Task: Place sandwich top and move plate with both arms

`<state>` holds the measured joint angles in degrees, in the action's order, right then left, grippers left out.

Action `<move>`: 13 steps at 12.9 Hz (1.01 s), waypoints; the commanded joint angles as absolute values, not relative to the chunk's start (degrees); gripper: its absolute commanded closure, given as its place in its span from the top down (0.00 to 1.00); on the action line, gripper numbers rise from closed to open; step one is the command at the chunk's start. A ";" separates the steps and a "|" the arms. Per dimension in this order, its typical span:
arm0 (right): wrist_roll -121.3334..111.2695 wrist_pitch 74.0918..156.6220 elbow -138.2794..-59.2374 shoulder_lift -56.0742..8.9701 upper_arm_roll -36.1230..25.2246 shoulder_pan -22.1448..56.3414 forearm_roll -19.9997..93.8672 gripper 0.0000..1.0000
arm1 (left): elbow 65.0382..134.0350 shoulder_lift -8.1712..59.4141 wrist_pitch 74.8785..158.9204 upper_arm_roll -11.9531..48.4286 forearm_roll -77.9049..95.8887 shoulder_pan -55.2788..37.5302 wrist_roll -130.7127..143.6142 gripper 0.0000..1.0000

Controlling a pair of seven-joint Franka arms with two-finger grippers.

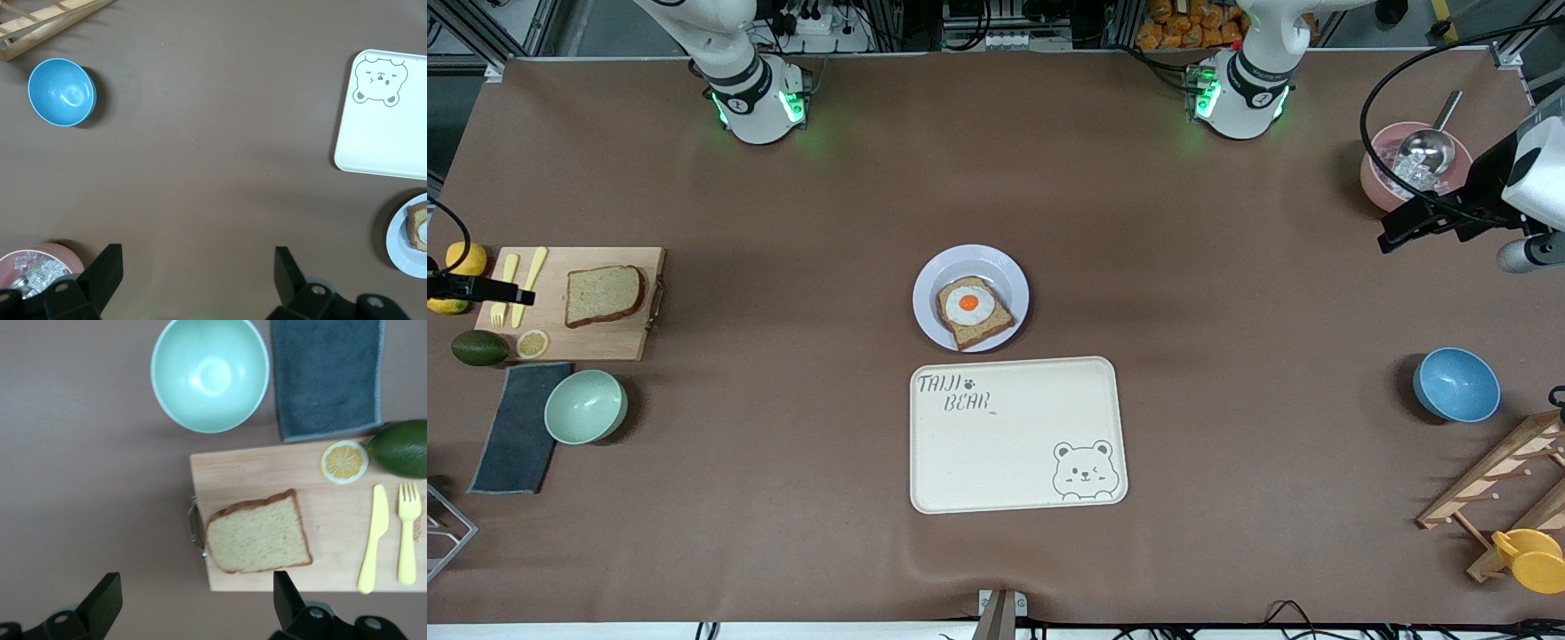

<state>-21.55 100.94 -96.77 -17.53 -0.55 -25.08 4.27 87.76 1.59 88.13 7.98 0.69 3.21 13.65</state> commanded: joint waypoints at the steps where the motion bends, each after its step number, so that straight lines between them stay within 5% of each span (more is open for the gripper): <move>1: -26.88 103.26 -96.50 -19.94 0.35 -28.20 5.19 1.00 | 88.33 0.53 87.71 8.09 1.76 3.60 13.36 1.00; 13: -38.92 112.13 -96.50 -28.81 0.44 -33.04 6.32 0.92 | 90.79 0.17 86.22 8.17 1.76 3.52 12.31 1.00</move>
